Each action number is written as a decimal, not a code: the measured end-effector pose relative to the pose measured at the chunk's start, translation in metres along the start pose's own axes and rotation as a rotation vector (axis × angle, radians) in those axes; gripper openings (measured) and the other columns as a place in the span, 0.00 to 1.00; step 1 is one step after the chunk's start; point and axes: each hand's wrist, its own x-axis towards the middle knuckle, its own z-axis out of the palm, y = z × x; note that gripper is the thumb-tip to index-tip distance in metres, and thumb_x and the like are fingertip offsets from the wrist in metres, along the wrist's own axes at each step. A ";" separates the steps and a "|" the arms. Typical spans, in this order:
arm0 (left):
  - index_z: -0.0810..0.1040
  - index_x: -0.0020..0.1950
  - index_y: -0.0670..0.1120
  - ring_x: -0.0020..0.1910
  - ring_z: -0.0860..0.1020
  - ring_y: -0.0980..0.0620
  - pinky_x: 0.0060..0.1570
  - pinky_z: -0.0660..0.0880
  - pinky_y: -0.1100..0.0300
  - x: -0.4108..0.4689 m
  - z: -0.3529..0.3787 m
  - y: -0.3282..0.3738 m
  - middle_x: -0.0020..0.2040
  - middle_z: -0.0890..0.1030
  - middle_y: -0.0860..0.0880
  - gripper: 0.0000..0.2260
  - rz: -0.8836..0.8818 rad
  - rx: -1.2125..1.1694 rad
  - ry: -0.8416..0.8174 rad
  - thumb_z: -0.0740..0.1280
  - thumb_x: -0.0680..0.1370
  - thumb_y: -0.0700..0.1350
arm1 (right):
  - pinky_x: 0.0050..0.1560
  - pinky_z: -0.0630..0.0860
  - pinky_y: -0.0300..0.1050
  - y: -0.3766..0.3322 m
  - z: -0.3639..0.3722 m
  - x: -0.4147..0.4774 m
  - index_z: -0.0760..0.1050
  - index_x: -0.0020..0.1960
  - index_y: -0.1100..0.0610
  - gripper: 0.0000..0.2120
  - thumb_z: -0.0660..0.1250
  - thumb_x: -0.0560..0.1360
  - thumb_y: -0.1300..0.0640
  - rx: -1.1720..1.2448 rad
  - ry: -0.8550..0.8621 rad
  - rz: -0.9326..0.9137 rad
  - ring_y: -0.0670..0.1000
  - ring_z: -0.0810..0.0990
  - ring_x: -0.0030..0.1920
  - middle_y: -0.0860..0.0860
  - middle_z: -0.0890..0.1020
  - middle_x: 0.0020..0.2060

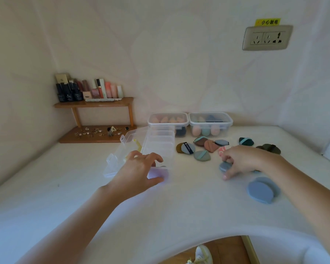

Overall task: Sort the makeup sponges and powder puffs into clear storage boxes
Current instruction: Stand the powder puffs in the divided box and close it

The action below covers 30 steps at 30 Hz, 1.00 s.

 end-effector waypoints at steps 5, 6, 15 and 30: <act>0.82 0.52 0.50 0.46 0.76 0.47 0.54 0.62 0.58 0.001 0.002 0.003 0.48 0.79 0.51 0.16 0.052 0.104 0.023 0.72 0.70 0.57 | 0.43 0.72 0.44 0.001 0.009 0.001 0.76 0.54 0.54 0.18 0.73 0.69 0.48 0.076 0.115 -0.037 0.50 0.76 0.45 0.47 0.76 0.44; 0.82 0.51 0.50 0.45 0.76 0.46 0.53 0.63 0.57 0.001 0.003 0.003 0.47 0.79 0.50 0.15 0.047 0.112 0.039 0.73 0.69 0.57 | 0.38 0.69 0.44 0.001 0.009 0.002 0.78 0.48 0.57 0.12 0.70 0.71 0.49 0.052 0.132 -0.044 0.50 0.75 0.40 0.49 0.76 0.40; 0.72 0.58 0.50 0.53 0.77 0.53 0.72 0.49 0.56 0.003 0.000 0.015 0.51 0.81 0.54 0.20 -0.018 0.156 -0.058 0.62 0.75 0.63 | 0.32 0.65 0.43 -0.024 -0.013 -0.009 0.71 0.33 0.58 0.14 0.59 0.77 0.59 0.228 0.450 -0.162 0.52 0.75 0.33 0.53 0.75 0.29; 0.79 0.48 0.47 0.43 0.73 0.56 0.43 0.67 0.73 -0.004 -0.007 -0.002 0.42 0.75 0.58 0.11 -0.033 -0.221 0.054 0.75 0.69 0.47 | 0.40 0.76 0.35 -0.127 -0.020 -0.006 0.80 0.51 0.57 0.06 0.67 0.76 0.58 0.496 0.416 -0.525 0.41 0.78 0.32 0.46 0.81 0.37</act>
